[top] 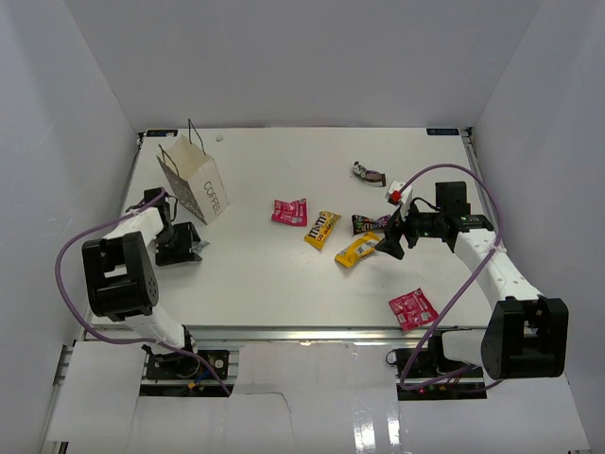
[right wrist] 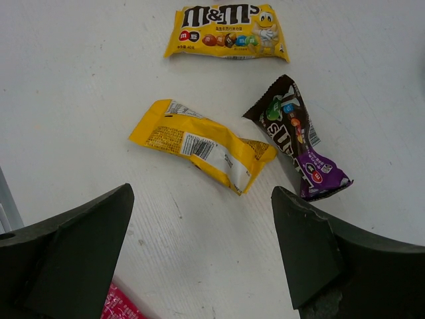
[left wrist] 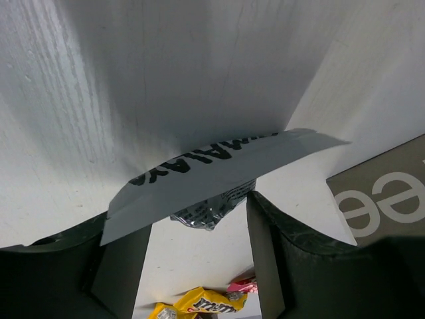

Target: Place the snacks into the paper bag

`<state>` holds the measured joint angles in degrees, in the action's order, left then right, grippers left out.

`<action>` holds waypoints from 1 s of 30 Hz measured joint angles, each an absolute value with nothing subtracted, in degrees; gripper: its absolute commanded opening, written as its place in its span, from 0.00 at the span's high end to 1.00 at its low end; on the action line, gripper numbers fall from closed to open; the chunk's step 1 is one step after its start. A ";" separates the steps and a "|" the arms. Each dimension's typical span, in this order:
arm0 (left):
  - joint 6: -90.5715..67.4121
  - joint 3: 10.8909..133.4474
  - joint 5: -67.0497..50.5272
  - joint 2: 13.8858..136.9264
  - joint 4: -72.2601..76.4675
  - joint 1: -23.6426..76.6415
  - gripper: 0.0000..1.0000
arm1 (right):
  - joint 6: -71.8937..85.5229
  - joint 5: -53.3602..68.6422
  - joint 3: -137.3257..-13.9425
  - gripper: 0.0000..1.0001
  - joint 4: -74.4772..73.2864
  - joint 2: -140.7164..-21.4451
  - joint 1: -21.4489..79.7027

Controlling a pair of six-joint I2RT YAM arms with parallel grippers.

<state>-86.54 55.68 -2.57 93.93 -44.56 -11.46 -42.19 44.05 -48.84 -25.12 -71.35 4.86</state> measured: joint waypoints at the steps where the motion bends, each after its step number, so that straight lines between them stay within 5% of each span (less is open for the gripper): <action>1: -86.59 55.90 -2.61 94.32 -44.47 -11.57 0.33 | -42.19 44.03 -48.84 0.10 -25.12 -71.35 4.84; 14: -84.38 56.62 0.54 94.37 -43.55 -12.64 0.88 | -42.17 43.88 -48.84 0.10 -25.12 -71.35 4.84; 21: -77.17 55.66 5.89 82.19 -45.10 -12.64 1.00 | -42.11 43.90 -48.84 0.10 -25.12 -71.66 4.84; 30: -65.58 60.69 9.04 62.98 -46.37 -12.64 1.00 | -41.74 44.01 -48.86 0.10 -25.10 -73.19 4.86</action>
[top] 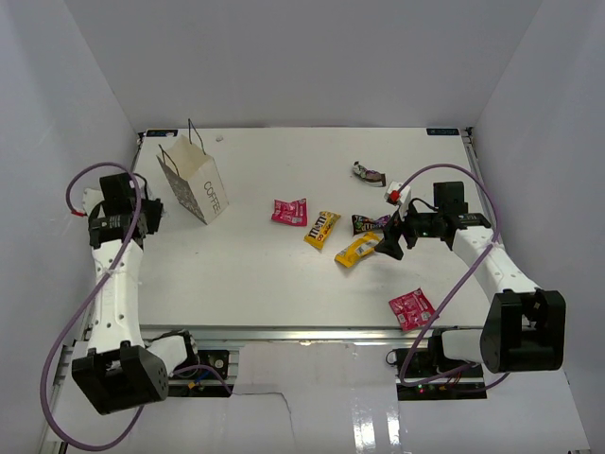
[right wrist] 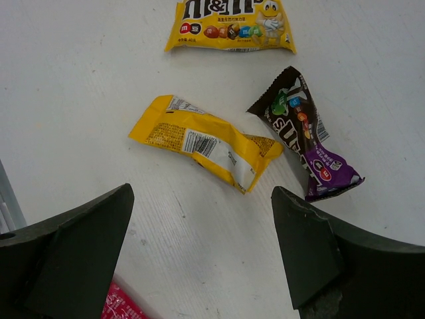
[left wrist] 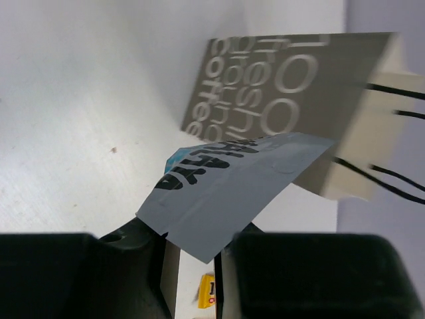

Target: Place the snacks into the paper bag

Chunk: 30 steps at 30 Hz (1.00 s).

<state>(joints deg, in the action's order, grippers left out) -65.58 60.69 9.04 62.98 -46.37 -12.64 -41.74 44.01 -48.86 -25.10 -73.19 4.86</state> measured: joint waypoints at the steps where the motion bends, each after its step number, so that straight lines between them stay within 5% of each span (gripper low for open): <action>1: -64.38 63.05 9.04 62.59 -46.41 -12.64 1.00 | -41.71 44.05 -48.86 0.10 -25.10 -73.36 4.84; 13: -55.42 91.50 -3.62 75.61 -40.93 -9.04 1.00 | -41.30 44.12 -48.86 0.10 -25.06 -73.67 4.84; 22: -52.53 98.78 -7.53 90.63 -42.06 -5.80 1.00 | -41.32 44.03 -48.86 0.10 -24.91 -73.67 4.84; 30: -52.58 97.34 -3.81 90.48 -44.45 -5.78 1.00 | -41.32 43.77 -48.86 0.10 -24.34 -73.67 4.84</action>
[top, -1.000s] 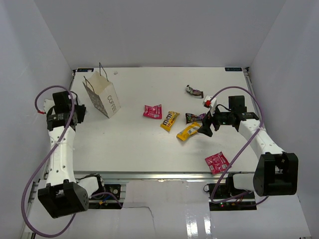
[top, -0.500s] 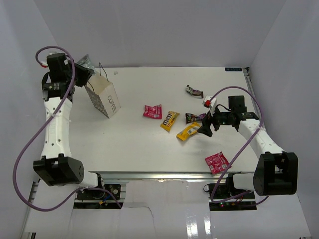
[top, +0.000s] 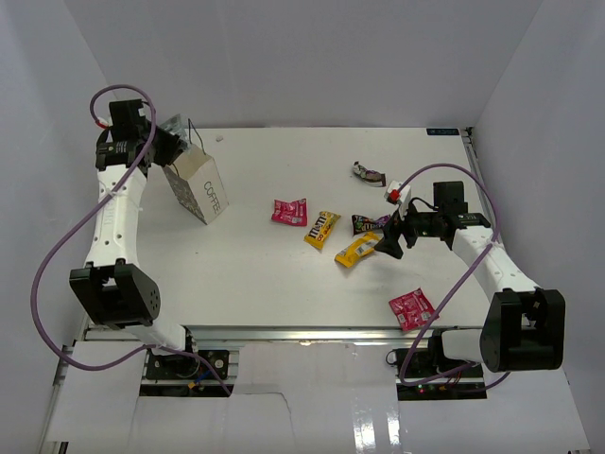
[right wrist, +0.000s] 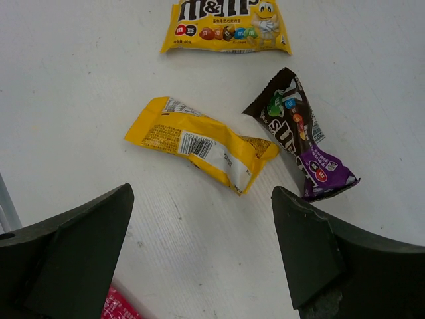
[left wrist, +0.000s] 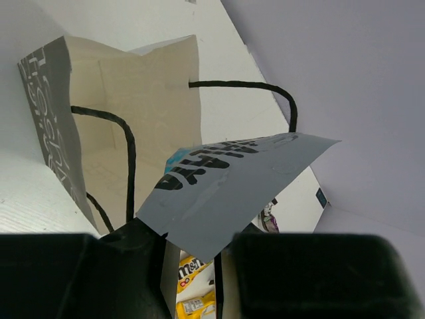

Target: Place the snacks into the paper bag

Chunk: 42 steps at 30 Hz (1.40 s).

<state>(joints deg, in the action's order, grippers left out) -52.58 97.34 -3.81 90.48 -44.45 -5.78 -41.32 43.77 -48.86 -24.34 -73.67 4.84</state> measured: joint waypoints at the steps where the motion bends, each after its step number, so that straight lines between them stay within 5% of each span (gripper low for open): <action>1: -52.60 96.97 -3.40 90.28 -44.56 -5.78 1.00 | -41.32 43.79 -48.86 0.10 -24.21 -73.67 4.84; 6: -52.99 95.09 -2.79 90.26 -44.75 -5.78 0.88 | -41.30 43.81 -48.86 0.10 -23.77 -74.37 4.84; 16: -53.52 94.00 -2.74 90.37 -45.06 -5.78 0.37 | -41.30 43.97 -48.86 0.10 -23.77 -75.35 4.84; 31: -51.66 95.31 -7.53 90.28 -42.46 -5.80 0.34 | -42.94 42.98 -57.74 0.10 -26.02 -84.14 8.05; 37: -46.74 91.92 -16.60 86.37 -34.74 -5.82 0.28 | -47.11 35.66 -67.35 0.00 -28.69 -96.07 11.70; 42: -42.41 86.13 -24.73 77.65 -27.24 -5.82 0.25 | -55.05 28.51 -73.52 0.12 -33.19 -104.88 13.17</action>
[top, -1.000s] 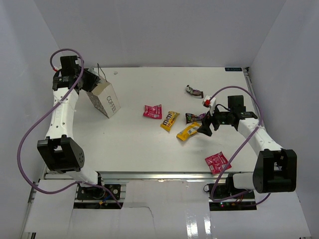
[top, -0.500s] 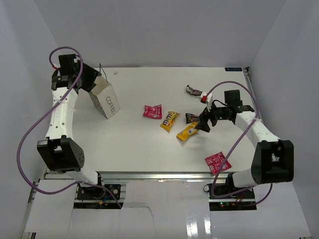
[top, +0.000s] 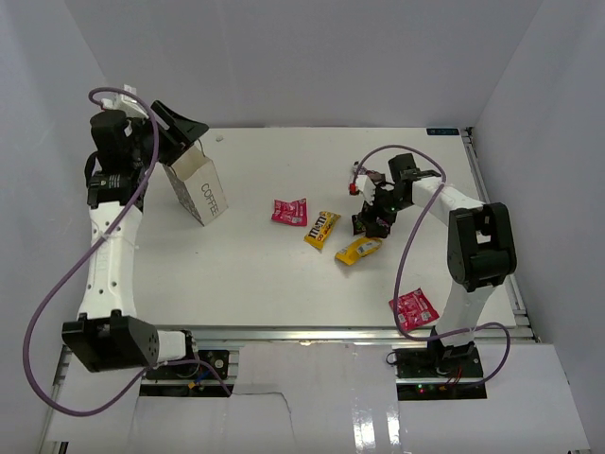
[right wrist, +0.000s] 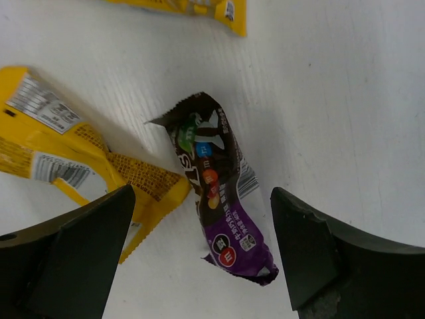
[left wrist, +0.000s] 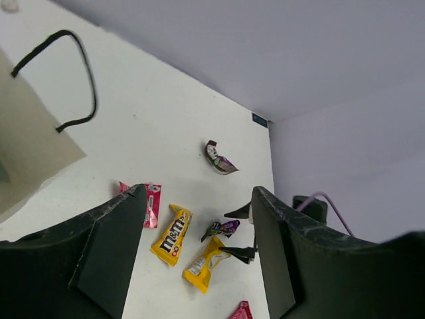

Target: Place the snacks into the paper bag

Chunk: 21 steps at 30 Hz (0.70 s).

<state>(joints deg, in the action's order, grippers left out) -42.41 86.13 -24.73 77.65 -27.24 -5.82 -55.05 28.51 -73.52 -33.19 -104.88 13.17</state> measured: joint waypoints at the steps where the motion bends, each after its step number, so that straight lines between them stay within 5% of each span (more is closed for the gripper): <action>1: -41.78 84.77 -25.87 75.53 -25.87 -5.82 0.24 | -57.01 26.79 -73.82 0.14 -33.50 -106.00 13.17; 6: -39.88 78.54 -28.18 65.91 -21.28 -5.78 0.23 | -61.84 21.80 -73.41 0.24 -34.11 -107.39 13.21; 14: -39.33 75.72 -28.29 59.40 -17.45 -5.78 0.23 | -65.01 21.34 -76.14 0.71 -35.79 -111.50 13.52; 21: -39.59 75.66 -28.34 58.61 -14.87 -5.78 0.22 | -64.71 28.69 -78.37 0.79 -39.31 -111.35 13.58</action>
<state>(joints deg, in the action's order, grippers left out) -39.59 75.66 -28.34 58.61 -14.87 -5.78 -64.71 28.69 -78.37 -39.31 -111.35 13.58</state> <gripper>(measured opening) 0.775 0.247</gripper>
